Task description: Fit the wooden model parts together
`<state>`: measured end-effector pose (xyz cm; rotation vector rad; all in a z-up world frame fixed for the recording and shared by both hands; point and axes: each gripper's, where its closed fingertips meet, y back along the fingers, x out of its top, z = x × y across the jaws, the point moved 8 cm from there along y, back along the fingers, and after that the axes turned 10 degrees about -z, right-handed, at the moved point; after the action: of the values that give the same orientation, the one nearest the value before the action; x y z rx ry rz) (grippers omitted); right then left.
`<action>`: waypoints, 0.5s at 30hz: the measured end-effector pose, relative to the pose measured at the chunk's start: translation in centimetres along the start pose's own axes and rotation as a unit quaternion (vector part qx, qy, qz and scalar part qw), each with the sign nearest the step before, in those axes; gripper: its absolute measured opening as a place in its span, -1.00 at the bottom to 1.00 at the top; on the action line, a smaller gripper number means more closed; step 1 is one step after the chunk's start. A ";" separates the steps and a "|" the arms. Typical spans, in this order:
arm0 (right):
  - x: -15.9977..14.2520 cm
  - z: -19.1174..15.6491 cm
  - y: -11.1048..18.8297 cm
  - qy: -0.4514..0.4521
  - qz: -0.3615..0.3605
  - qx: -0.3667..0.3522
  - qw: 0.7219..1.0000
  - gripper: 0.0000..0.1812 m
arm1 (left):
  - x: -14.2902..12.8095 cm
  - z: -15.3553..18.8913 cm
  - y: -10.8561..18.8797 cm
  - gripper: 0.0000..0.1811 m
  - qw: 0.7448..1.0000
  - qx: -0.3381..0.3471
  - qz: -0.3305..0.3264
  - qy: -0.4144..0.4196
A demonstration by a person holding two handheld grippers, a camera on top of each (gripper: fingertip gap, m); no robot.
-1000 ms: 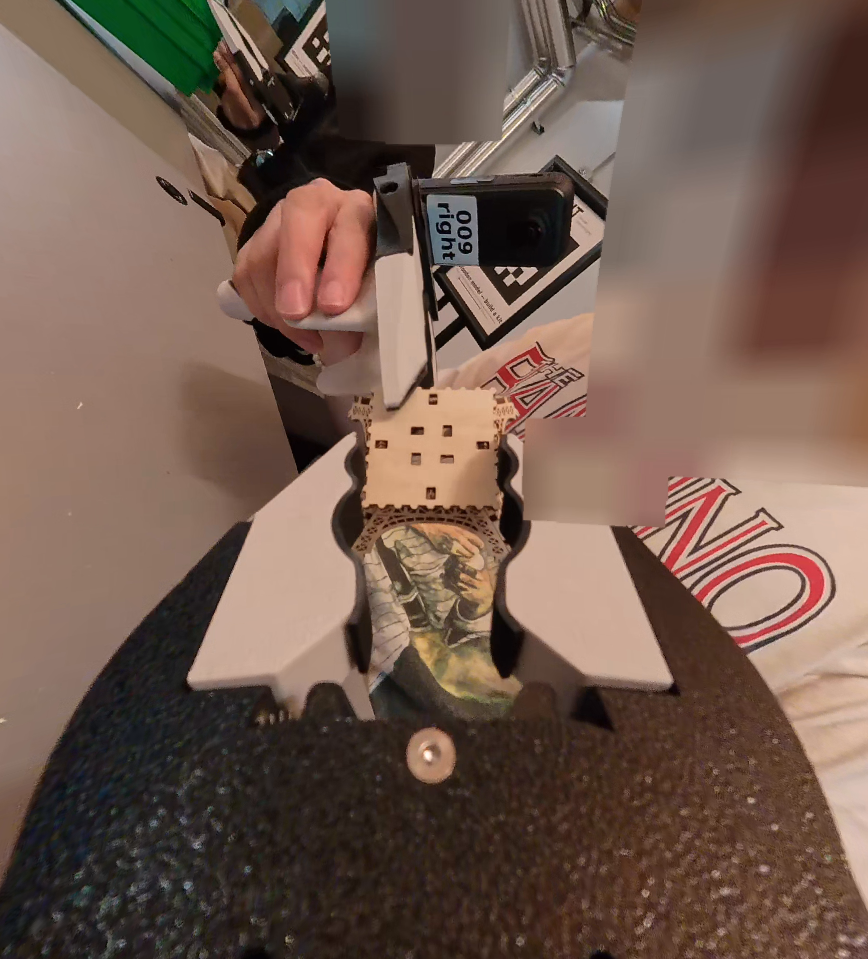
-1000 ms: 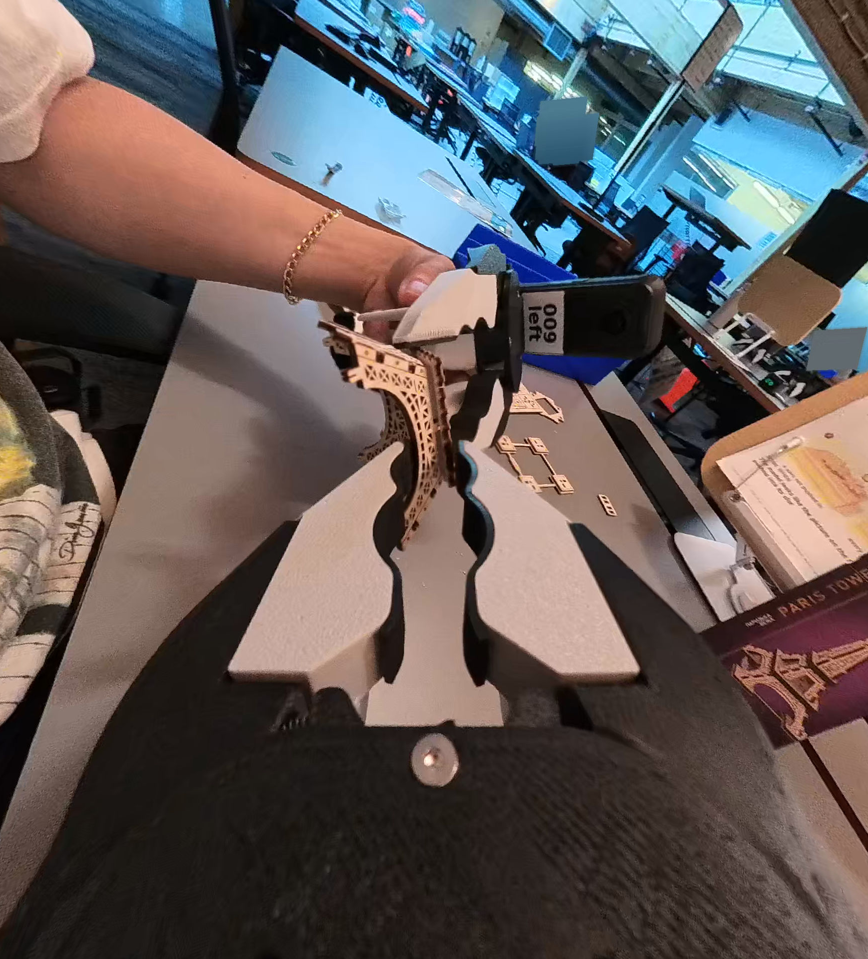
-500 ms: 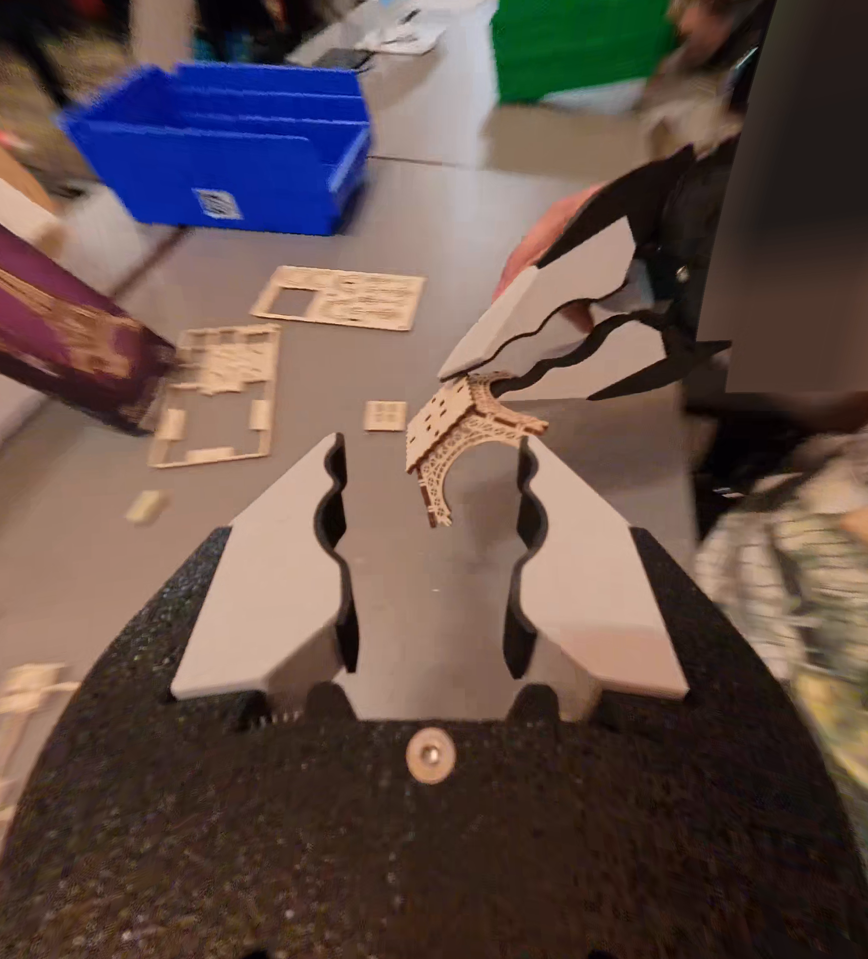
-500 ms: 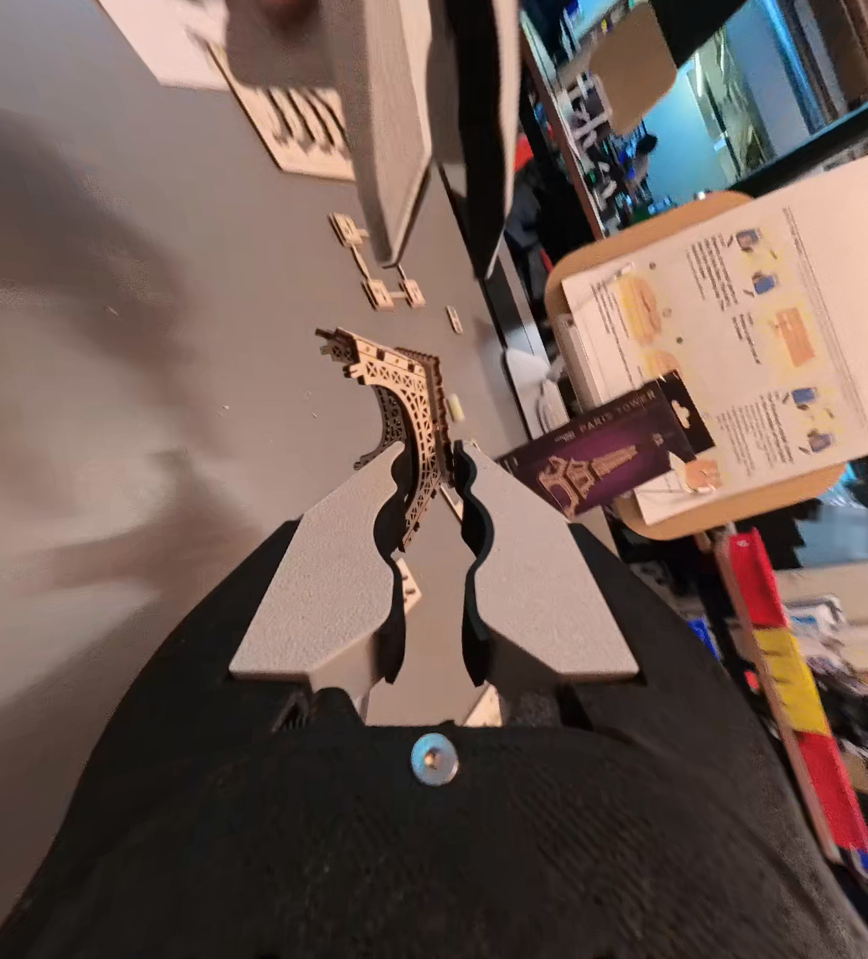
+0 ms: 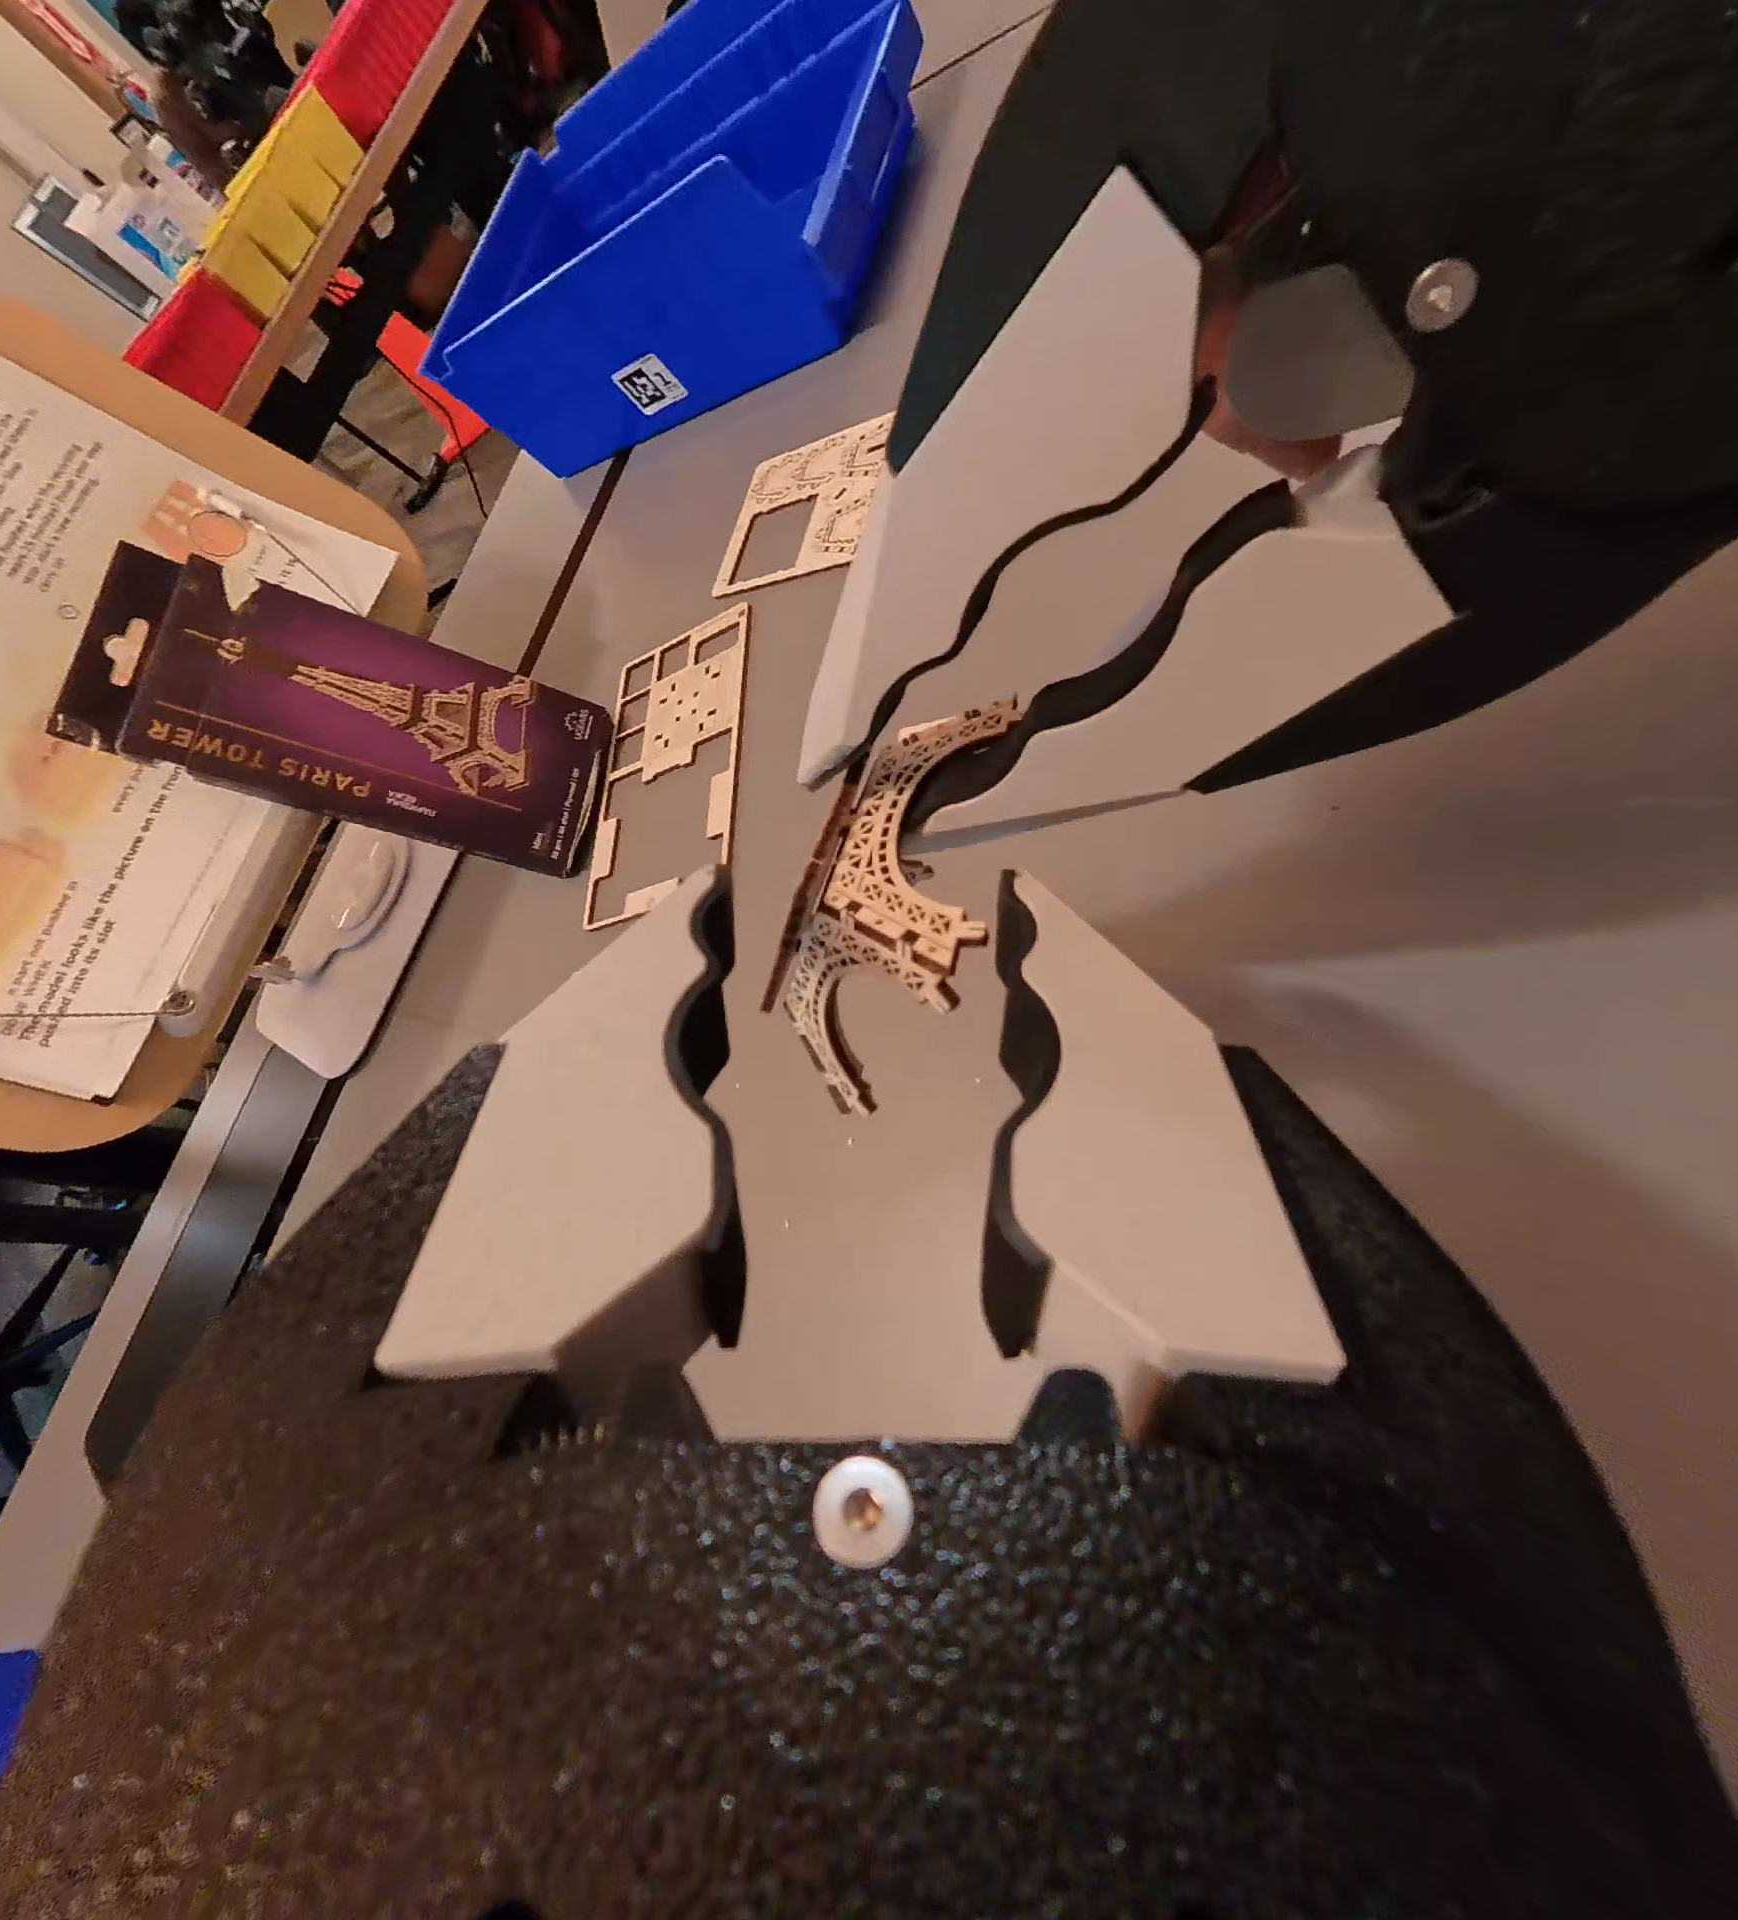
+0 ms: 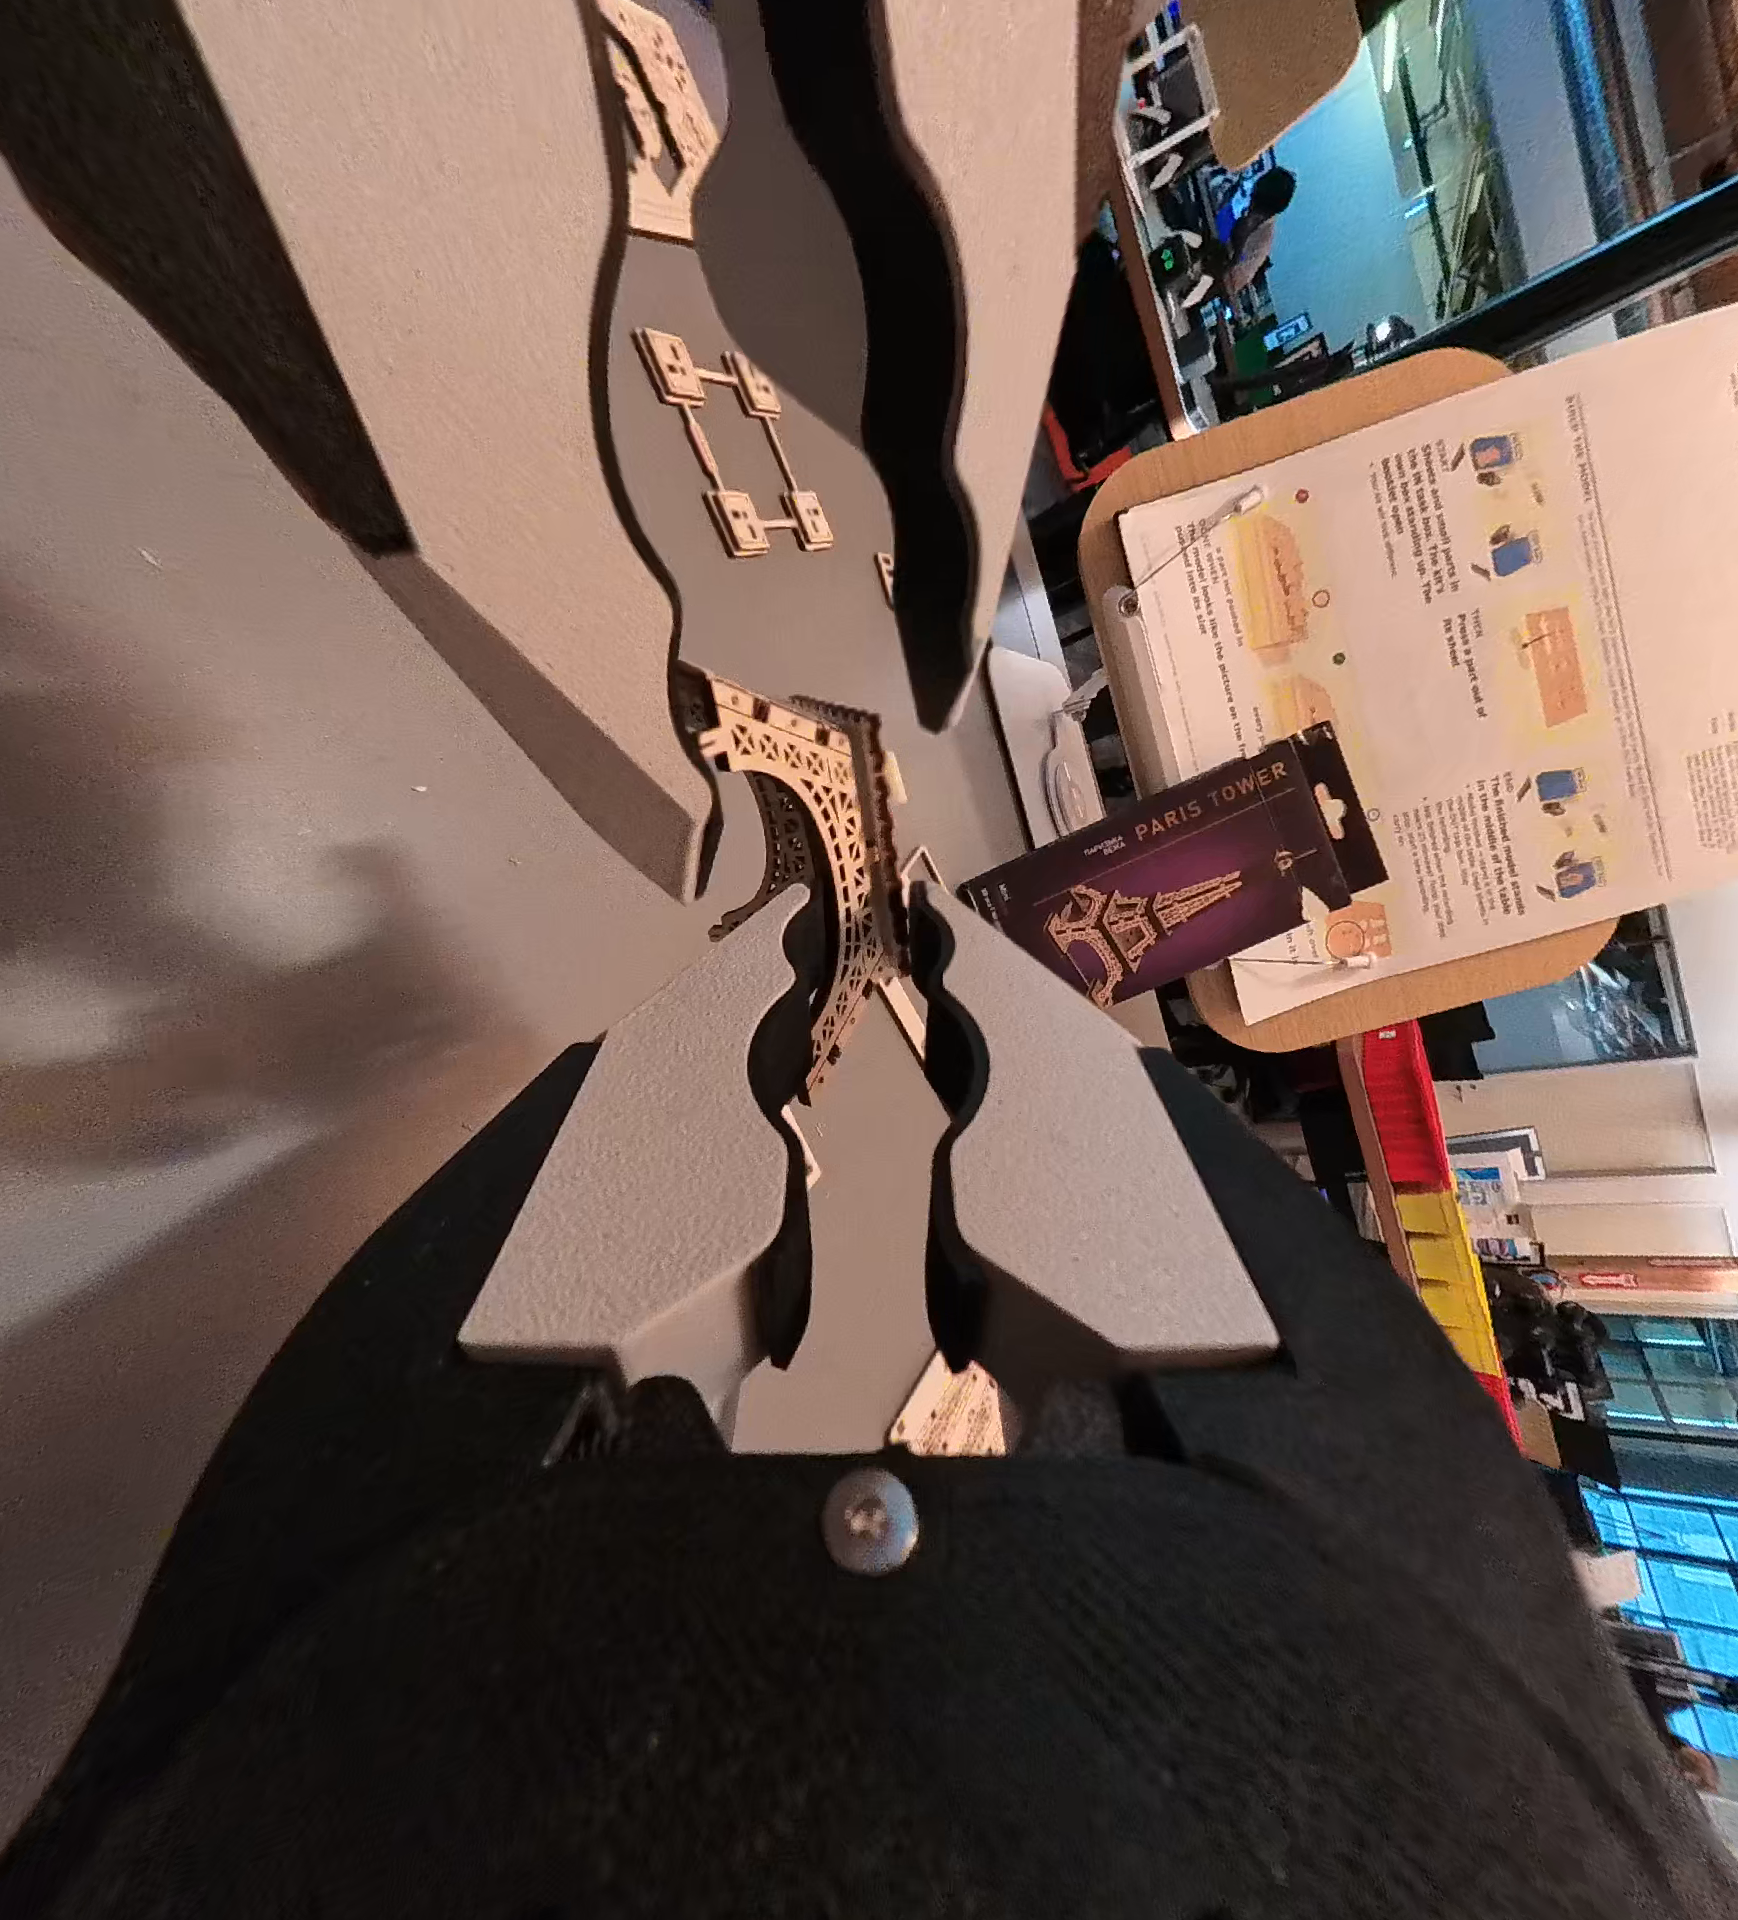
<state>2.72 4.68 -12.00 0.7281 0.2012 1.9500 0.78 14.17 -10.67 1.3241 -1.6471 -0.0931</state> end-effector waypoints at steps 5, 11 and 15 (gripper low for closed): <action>0.2 0.3 0.4 0.001 0.019 -0.015 1.000 -0.86 | 0.2 0.1 0.2 -0.61 1.000 0.005 0.007 -0.021; 0.4 0.4 0.7 -0.016 0.045 -0.003 0.999 -0.86 | 0.0 -0.2 0.4 -0.67 0.999 0.020 0.006 -0.038; 0.2 0.6 0.8 -0.060 0.087 0.044 0.993 -0.79 | 0.0 -0.4 0.8 -0.69 0.999 0.009 0.026 -0.028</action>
<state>2.34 4.35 -11.09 0.9449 0.1566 2.0652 0.52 14.67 -10.05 1.3024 -1.7324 -0.0848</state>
